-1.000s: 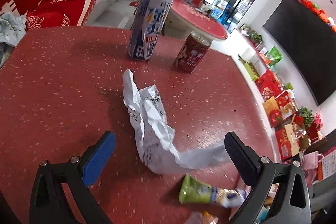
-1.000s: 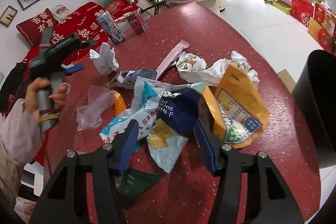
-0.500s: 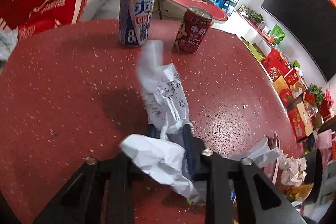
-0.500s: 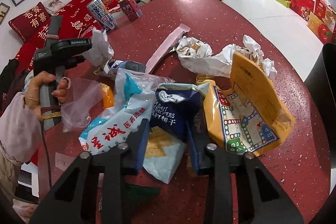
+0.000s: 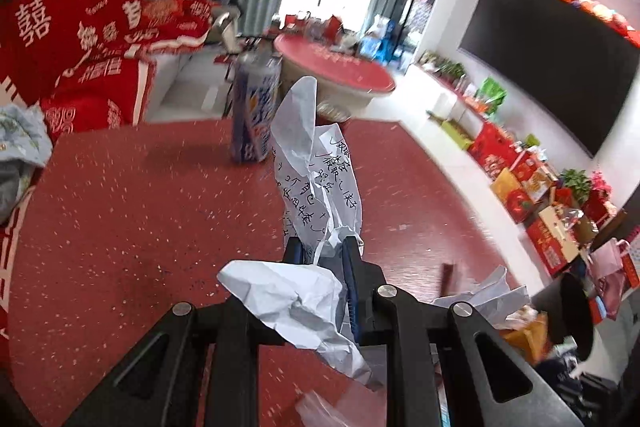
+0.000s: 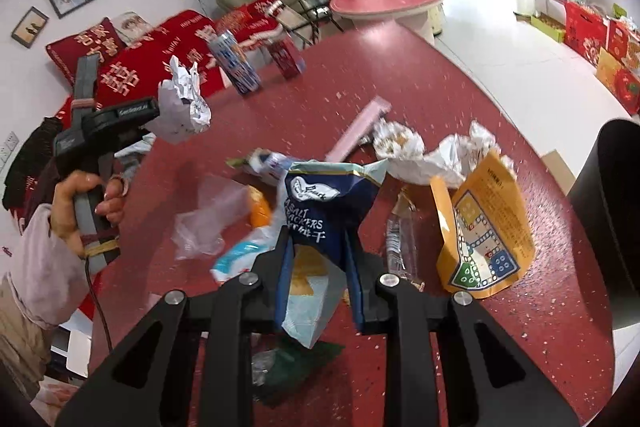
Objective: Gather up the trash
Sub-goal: 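Grasp the crumpled white paper with the left tool while the right tool grasps the navy snack bag, then carry both items to the black bin and open the left tool to drop paper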
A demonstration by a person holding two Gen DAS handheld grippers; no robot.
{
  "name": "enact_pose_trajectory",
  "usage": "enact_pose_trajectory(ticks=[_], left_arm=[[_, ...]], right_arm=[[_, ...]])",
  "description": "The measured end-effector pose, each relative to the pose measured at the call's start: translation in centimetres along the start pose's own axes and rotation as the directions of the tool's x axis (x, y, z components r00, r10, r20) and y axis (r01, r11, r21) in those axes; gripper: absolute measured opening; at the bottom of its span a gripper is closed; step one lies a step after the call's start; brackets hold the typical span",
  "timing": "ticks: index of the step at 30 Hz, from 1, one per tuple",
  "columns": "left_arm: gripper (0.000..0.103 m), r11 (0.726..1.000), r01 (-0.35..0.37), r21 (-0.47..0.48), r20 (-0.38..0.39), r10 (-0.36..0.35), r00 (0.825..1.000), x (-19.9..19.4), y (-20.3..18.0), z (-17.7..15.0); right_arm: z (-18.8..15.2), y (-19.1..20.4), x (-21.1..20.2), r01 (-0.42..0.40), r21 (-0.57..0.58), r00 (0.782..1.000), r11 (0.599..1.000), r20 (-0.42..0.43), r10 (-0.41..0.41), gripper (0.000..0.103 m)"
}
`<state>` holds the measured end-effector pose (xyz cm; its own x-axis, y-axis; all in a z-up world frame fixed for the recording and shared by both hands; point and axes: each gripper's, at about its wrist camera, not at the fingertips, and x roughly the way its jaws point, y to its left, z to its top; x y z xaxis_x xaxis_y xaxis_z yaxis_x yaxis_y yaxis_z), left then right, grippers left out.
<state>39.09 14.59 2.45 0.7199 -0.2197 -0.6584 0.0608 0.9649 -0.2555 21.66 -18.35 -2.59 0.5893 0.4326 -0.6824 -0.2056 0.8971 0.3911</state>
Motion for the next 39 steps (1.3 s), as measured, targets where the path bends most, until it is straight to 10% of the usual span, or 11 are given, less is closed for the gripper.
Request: enact_pose_trajectory(ticks=[15, 24, 39], left_arm=[[0.103, 0.961, 0.197, 0.193, 0.044, -0.209, 0.977, -9.7, -12.2, -5.0], [0.103, 0.89, 0.332, 0.314, -0.095, -0.318, 0.943, -7.7, -25.3, -9.6], [0.103, 0.804, 0.364, 0.47, -0.253, -0.272, 0.929, 0.1, -41.6, -15.0]], right_arm=[[-2.0, -2.3, -10.0, 0.002, 0.029, 0.985, 1.0, 0.172, -0.007, 0.026], [-4.6, -8.8, -15.1, 0.074, 0.15, 0.967, 0.986, 0.233, -0.108, 0.026], [-7.4, -19.1, -19.1, 0.145, 0.346, 0.934, 0.927, 0.261, -0.244, 0.026]])
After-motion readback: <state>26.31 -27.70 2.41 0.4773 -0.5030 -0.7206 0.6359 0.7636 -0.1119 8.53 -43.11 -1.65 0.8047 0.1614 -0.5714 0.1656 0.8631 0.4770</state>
